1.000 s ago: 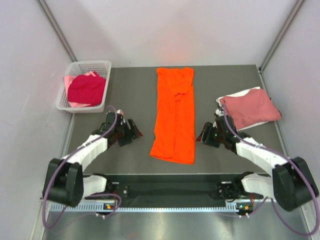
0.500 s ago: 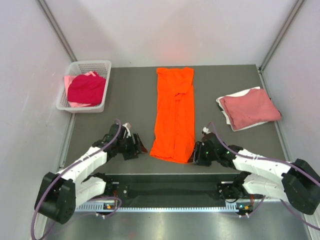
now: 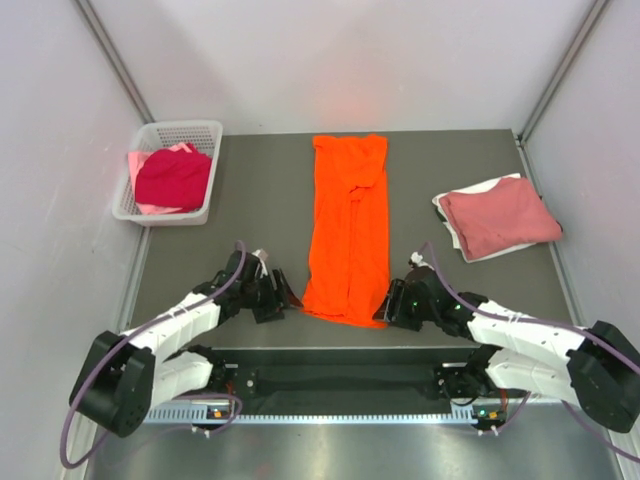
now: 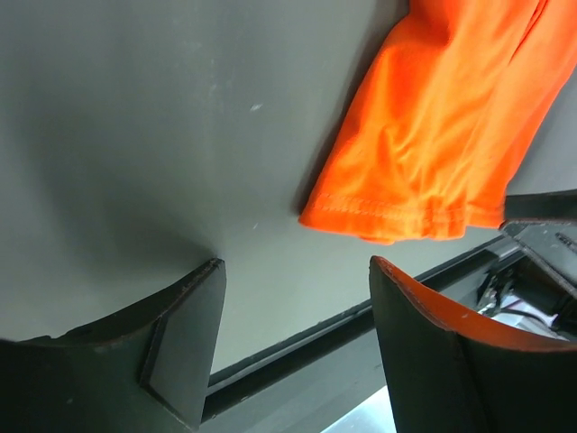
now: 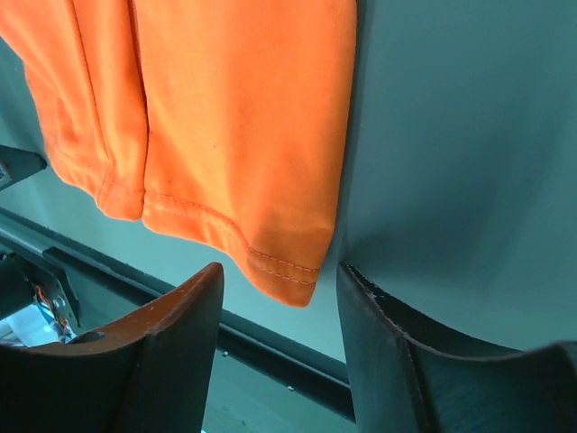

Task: Fold and stack the t-shirts
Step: Fold the tshirt

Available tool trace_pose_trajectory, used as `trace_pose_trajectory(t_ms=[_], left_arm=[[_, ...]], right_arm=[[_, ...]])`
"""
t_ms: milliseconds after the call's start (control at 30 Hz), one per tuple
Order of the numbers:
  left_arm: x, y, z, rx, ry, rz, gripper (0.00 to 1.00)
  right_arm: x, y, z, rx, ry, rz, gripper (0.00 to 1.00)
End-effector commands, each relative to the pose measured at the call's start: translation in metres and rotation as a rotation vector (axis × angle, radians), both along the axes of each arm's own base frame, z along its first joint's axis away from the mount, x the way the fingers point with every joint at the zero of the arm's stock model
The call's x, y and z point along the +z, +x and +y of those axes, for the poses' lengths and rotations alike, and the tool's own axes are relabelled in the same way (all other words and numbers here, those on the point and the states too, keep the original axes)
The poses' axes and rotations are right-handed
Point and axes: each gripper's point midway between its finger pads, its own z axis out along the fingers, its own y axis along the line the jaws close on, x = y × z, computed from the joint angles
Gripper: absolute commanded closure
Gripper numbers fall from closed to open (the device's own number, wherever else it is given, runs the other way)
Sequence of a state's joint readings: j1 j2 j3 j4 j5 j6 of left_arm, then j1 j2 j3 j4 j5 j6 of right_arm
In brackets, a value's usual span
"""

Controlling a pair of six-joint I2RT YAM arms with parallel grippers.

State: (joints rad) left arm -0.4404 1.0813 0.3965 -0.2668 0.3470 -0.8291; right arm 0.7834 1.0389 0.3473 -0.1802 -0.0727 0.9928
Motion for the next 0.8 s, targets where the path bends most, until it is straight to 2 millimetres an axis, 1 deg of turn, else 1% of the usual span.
trace_pose_trajectory(t_ms=[0, 133, 200, 300, 333, 367, 433, 600, 633, 767], left_arm=[[0.008, 0.018, -0.008, 0.018, -0.024, -0.046, 0.3], [0.006, 0.027, -0.006, 0.016, 0.017, -0.054, 0.3], [0.006, 0.029, -0.008, 0.009, 0.016, -0.058, 0.3], [0.002, 0.029, -0.011, -0.001, 0.004, -0.046, 0.3], [0.001, 0.029, -0.011, -0.001, 0.002, -0.043, 0.3], [0.0, 0.028, -0.012, -0.008, -0.001, -0.039, 0.3], [-0.004, 0.024, -0.011, -0.014, 0.002, -0.03, 0.3], [-0.009, 0.015, -0.012, -0.019, -0.004, -0.013, 0.3], [-0.009, 0.014, -0.016, -0.026, -0.012, -0.017, 0.3], [-0.013, 0.006, -0.024, -0.041, -0.017, -0.006, 0.3]], right_arm=[[0.0, 0.004, -0.006, -0.017, -0.033, -0.026, 0.46], [-0.006, 0.011, -0.008, -0.013, -0.072, -0.021, 0.48], [-0.007, 0.013, -0.007, -0.009, -0.085, -0.023, 0.52], [-0.009, 0.016, -0.006, -0.007, -0.088, -0.022, 0.62], [-0.009, 0.016, -0.005, -0.006, -0.087, -0.019, 0.67], [-0.01, 0.015, -0.006, -0.002, -0.093, -0.019, 0.85], [-0.01, 0.012, -0.009, 0.005, -0.107, -0.013, 0.99], [-0.015, -0.003, -0.028, 0.027, -0.177, 0.019, 1.0], [-0.013, -0.003, -0.029, 0.03, -0.175, 0.013, 1.0], [-0.017, -0.007, -0.033, 0.035, -0.185, 0.022, 1.0]])
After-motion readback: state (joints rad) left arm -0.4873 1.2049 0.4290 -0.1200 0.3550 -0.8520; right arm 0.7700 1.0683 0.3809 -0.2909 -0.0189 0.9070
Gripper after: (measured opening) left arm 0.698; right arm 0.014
